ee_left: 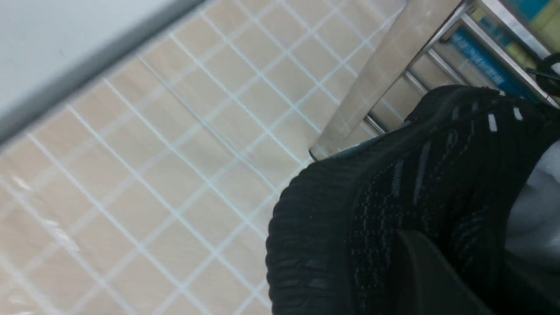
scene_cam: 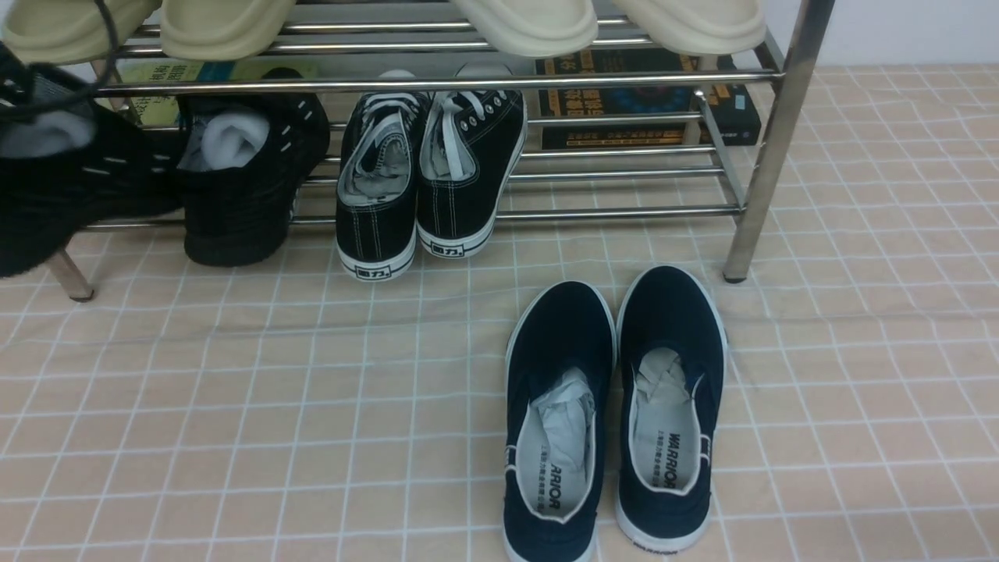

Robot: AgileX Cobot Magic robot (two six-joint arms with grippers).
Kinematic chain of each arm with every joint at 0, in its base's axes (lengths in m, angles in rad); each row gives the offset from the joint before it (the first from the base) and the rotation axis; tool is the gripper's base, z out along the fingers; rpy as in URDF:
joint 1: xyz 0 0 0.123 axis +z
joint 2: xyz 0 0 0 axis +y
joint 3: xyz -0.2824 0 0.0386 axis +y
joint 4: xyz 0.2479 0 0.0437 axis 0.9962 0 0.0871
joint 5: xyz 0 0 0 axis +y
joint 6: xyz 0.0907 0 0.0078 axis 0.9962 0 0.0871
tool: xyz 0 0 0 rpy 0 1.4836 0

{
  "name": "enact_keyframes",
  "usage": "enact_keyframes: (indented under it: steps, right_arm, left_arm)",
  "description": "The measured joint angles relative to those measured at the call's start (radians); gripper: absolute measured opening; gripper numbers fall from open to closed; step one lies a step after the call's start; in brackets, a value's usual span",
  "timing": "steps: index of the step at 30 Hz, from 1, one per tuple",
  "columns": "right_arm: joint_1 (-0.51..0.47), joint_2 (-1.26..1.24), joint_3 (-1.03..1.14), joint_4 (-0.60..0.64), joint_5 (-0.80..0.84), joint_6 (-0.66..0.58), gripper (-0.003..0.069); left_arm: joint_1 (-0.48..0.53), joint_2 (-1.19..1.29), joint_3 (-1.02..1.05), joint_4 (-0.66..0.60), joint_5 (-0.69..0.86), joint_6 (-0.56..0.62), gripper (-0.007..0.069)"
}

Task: Take the shoes off the shelf from the light coffee tablecloth by hand.
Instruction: 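Set the held shoe down on the floor in front of the rack with the left gripper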

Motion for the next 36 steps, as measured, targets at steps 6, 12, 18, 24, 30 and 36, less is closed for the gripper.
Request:
enact_keyframes:
  steps: [6, 12, 18, 24, 30, 36]
  right_arm:
    - [0.0, 0.0, 0.0, 0.0, 0.0, 0.0, 0.0239]
    - [0.0, 0.0, 0.0, 0.0, 0.0, 0.0, 0.0239]
    - [0.0, 0.0, 0.0, 0.0, 0.0, 0.0, 0.0239]
    - [0.0, 0.0, 0.0, 0.0, 0.0, 0.0, 0.0239]
    - [0.0, 0.0, 0.0, 0.0, 0.0, 0.0, 0.0239]
    - [0.0, 0.0, 0.0, 0.0, 0.0, 0.0, 0.0239]
  left_arm:
    - [0.0, -0.142, 0.0, 0.046, 0.187, 0.063, 0.0087]
    - [0.0, -0.208, 0.0, 0.118, 0.386, 0.093, 0.0087]
    - [0.003, -0.215, 0.0, 0.108, 0.401, 0.156, 0.0087]
    - [0.004, -0.215, 0.0, 0.015, 0.401, 0.187, 0.0087]
    - [0.004, -0.214, 0.0, -0.043, 0.401, 0.196, 0.0087]
    - [0.005, -0.256, 0.056, -0.008, 0.401, 0.181, 0.0087]
